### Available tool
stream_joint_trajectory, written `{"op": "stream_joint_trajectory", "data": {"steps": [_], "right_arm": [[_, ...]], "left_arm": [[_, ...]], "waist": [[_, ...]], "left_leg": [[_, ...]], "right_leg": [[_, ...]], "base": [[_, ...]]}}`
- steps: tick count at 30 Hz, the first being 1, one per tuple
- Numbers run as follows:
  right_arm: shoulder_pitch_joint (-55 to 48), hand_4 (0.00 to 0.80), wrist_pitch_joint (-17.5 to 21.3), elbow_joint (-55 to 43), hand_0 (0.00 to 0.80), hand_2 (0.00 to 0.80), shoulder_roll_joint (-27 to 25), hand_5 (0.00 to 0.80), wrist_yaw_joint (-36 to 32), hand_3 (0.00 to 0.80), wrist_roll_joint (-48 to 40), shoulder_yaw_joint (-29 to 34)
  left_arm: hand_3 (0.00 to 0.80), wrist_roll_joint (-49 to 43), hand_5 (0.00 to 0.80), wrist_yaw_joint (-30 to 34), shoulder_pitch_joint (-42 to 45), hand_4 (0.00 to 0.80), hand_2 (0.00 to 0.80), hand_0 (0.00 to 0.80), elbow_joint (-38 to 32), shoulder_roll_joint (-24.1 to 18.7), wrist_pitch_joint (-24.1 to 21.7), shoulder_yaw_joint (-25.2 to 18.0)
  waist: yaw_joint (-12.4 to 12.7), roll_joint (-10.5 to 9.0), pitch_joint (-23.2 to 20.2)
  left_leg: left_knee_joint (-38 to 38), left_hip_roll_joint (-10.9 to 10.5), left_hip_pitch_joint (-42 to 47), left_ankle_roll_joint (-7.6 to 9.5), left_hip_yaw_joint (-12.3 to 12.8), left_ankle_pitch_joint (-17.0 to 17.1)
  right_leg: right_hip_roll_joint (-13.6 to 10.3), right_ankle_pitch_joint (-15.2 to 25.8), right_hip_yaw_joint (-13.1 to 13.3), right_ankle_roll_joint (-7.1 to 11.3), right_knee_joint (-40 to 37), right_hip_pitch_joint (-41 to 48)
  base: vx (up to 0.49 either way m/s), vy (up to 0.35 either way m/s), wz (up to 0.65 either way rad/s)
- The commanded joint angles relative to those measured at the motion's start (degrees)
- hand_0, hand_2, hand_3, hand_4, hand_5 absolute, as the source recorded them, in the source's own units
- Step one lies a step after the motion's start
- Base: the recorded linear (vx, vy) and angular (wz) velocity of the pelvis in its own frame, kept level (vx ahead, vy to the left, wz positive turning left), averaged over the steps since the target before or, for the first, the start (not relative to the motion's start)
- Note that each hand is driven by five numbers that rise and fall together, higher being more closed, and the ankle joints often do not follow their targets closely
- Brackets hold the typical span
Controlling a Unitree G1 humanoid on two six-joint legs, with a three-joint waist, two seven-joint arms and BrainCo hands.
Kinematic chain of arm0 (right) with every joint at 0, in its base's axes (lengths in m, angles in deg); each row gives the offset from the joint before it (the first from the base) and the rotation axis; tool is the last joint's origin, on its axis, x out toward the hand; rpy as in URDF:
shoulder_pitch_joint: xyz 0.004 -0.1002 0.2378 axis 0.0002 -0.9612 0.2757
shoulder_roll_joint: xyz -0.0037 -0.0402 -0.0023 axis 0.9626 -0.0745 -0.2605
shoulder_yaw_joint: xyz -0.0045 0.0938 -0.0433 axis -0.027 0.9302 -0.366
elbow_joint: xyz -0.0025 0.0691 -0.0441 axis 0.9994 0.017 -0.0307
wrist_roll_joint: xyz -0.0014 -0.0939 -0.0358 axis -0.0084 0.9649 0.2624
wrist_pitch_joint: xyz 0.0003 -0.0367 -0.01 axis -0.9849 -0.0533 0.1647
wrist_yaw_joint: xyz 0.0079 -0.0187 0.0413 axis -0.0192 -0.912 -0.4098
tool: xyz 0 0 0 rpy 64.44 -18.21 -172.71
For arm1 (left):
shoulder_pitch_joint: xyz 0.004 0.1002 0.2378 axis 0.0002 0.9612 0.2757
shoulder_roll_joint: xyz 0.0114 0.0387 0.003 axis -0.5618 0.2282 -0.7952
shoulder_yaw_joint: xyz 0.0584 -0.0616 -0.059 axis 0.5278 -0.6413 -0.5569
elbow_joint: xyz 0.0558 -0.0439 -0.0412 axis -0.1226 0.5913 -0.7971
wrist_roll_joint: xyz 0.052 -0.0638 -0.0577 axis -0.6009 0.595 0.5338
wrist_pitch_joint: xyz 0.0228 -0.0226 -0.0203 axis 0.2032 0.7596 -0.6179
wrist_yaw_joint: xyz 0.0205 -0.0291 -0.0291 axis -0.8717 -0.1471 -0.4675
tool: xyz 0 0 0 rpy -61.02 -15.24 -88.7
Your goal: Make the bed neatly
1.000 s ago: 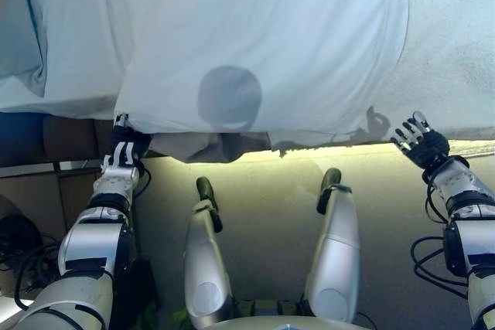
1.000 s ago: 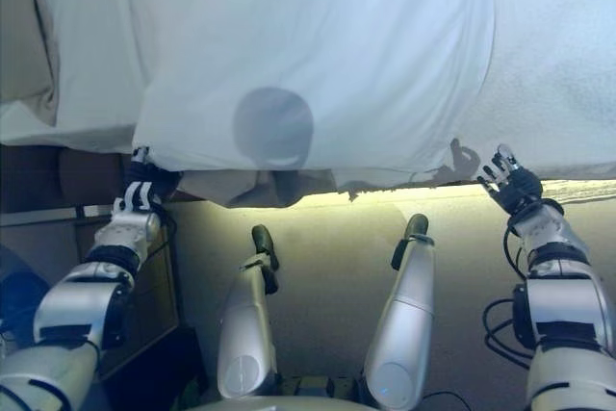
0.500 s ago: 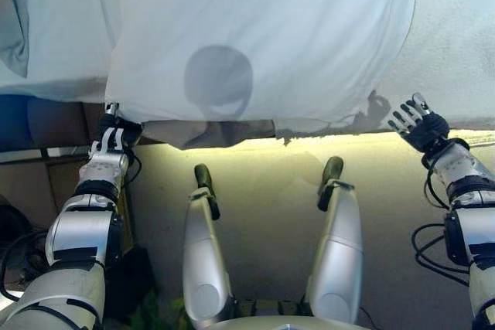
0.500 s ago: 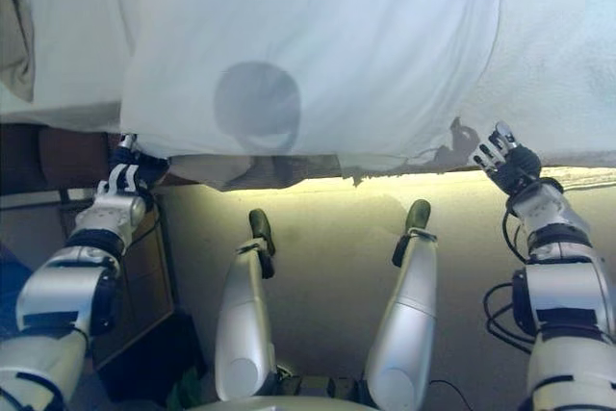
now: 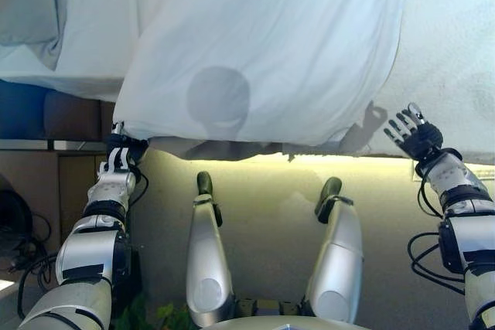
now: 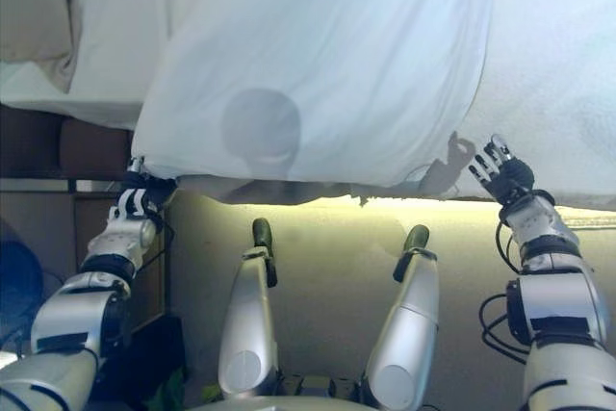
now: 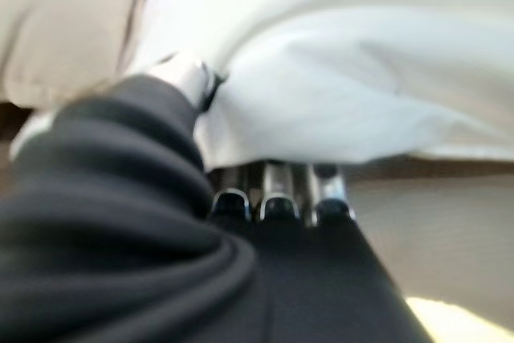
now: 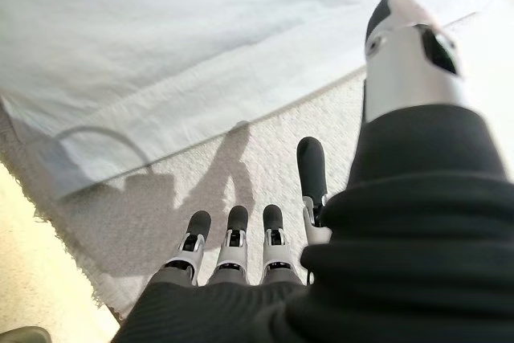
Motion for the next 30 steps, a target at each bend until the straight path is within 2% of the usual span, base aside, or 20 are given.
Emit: {"op": "stream_joint_trajectory", "data": {"steps": [1, 8, 13, 22, 25, 30], "right_arm": [[-1.4, 0.0, 2.6, 0.6, 0.0, 0.0, 2.3, 0.0, -1.7, 0.0, -1.4, 3.7], [-2.7, 0.0, 2.0, 1.7, 0.0, 0.0, -0.2, 0.0, -2.9, 0.0, -0.8, 3.9], [-1.9, 0.0, 1.2, 2.3, 0.0, 0.0, -2.1, 0.0, -2.4, 0.0, 0.4, 3.6], [0.7, 0.0, 0.5, 1.2, 0.0, 0.0, -2.2, 0.0, -2.7, 0.0, 0.0, 1.3], [1.3, 0.0, 0.5, 1.0, 0.0, 0.0, -1.8, 0.0, -3.2, 0.0, 0.2, 0.4], [2.5, 0.0, -0.2, 0.3, 0.0, 0.0, -2.2, 0.0, -3.2, 0.0, 0.8, -0.6]], "left_arm": [[0.8, -0.2, 0.8, 1.2, 7.4, 0.8, 0.8, 0.8, 3.9, -12.8, -5.6, -9.1], [0.8, -3.9, 0.8, 1.8, 12.4, 0.8, 0.8, 0.8, 8.5, -16.6, -3.4, -12.7], [0.8, -3.4, 0.8, 3.0, 14.2, 0.8, 0.8, 0.8, 10.6, -16.8, -1.7, -14.4], [0.8, -4.3, 0.8, 0.4, 6.3, 0.8, 0.8, 0.8, 8.3, -13.7, 0.0, -7.0], [0.8, -4.3, 0.8, 0.3, 4.5, 0.8, 0.8, 0.8, 7.9, -12.1, -0.1, -4.2], [0.8, -2.4, 0.8, -1.9, 2.8, 0.8, 0.8, 0.8, 7.0, -11.7, 0.1, -2.1]], "waist": [[3.8, -1.8, -0.5], [3.9, -0.33, -1.3], [4.1, -0.33, -1.2], [2.8, -2.35, -0.1], [2.3, -2.71, -0.1], [1.6, -2.94, -0.1]], "left_leg": [[4.2, -1.6, -0.5, 2.24, -0.9, -2.9], [3.3, -2.1, 1.9, 2.3, -0.5, -3.3], [3.1, -1.9, 1.9, 2.26, -0.4, -3.2], [5.3, -1.0, -2.2, 2.16, -1.3, -3.4], [5.4, -1.1, -3.4, 2.11, -1.3, -3.2], [5.2, -1.0, -5.1, 1.96, -0.8, -2.6]], "right_leg": [[-4.2, 3.1, 1.6, 4.33, -7.7, 6.4], [-4.9, 2.1, 1.9, 3.92, -7.6, 8.1], [-5.4, 1.8, 2.2, 3.67, -7.0, 8.0], [-4.5, 3.1, 3.8, 3.77, -6.6, 4.1], [-4.2, 4.7, 4.2, 4.07, -8.2, 3.0], [-4.0, 7.1, 4.6, 4.27, -10.5, 1.3]], "base": [[0.016, 0.025, 0.08], [0.027, 0.066, 0.02], [0.023, 0.08, 0.05], [-0.021, 0.065, 0.03], [0.01, 0.12, 0.01], [0.001, 0.121, -0.07]]}}
